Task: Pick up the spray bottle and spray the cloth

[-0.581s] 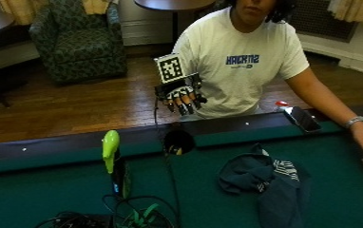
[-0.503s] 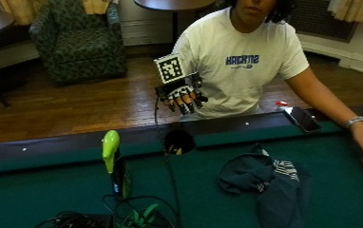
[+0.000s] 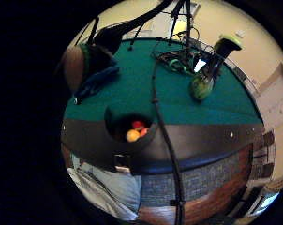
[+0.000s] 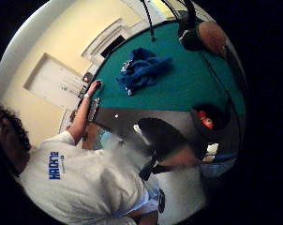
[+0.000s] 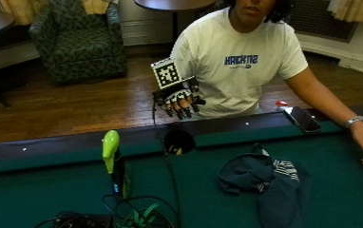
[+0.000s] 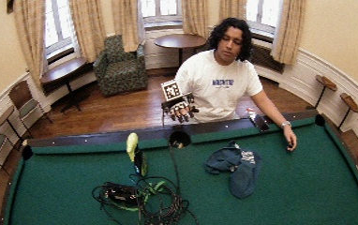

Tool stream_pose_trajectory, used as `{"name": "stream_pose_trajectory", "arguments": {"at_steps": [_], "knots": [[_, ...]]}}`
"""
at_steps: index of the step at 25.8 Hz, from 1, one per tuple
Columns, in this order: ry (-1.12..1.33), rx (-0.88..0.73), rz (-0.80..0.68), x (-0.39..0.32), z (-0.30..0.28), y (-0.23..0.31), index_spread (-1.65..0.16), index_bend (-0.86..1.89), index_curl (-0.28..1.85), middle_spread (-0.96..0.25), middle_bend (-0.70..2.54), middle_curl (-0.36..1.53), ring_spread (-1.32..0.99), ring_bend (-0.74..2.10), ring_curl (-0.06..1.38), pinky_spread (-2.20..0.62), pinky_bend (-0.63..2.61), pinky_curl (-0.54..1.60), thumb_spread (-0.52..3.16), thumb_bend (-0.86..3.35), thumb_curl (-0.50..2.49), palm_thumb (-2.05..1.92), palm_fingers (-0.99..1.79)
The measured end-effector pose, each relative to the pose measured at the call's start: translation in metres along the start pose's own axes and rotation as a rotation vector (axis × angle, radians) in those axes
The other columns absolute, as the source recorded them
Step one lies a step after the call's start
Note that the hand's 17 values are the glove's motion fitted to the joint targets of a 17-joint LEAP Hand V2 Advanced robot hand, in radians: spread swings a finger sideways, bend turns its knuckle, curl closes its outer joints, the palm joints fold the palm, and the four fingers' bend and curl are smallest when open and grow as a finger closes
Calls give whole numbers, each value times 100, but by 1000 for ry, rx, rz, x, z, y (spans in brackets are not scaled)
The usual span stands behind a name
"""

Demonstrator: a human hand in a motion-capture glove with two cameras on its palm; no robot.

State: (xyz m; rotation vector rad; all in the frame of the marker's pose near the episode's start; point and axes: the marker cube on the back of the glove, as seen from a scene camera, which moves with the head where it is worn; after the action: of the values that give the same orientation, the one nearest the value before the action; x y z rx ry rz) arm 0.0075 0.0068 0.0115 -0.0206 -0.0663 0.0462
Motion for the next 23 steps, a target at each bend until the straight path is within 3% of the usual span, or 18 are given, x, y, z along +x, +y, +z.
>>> {"name": "stream_pose_trajectory", "arguments": {"at_steps": [3,11,17,23], "knots": [[-1,110,22,4,4,-9,-36,18,27,-12,25,25,-10,39,26,14,18,21,88,9,19,44,85],[-35,128,52,41,-2,-2,-37,16,29,-13,23,29,-10,38,29,15,18,24,94,5,23,48,86],[-58,173,333,73,-10,-3,-37,14,29,-13,24,31,-10,39,30,14,18,25,97,1,25,50,89],[-48,167,452,104,-12,-17,-36,13,29,-13,23,33,-10,39,32,13,18,26,97,-2,27,51,88]]}}
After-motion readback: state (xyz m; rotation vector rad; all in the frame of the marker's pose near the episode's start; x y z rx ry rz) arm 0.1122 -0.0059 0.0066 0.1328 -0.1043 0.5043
